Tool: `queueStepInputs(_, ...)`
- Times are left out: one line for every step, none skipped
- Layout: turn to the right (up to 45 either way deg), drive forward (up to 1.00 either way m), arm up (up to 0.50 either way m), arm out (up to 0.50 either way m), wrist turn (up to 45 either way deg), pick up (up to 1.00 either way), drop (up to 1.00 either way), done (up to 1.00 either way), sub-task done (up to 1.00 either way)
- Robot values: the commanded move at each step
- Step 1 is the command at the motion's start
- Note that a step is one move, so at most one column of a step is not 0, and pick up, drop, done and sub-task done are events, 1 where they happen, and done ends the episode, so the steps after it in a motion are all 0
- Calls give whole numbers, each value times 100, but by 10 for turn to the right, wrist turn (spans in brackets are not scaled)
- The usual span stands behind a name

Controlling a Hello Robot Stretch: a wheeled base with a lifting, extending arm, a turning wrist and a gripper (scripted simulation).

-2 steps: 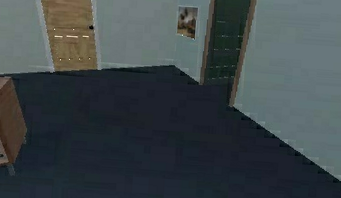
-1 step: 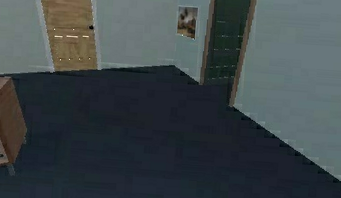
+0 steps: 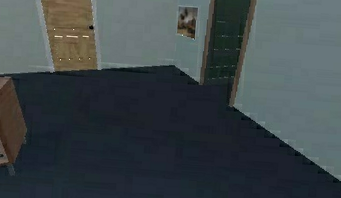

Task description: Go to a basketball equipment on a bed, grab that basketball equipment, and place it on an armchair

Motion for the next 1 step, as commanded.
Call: queueStepInputs(0, 0, 0, 0, 0, 0, 100, 0, 0)
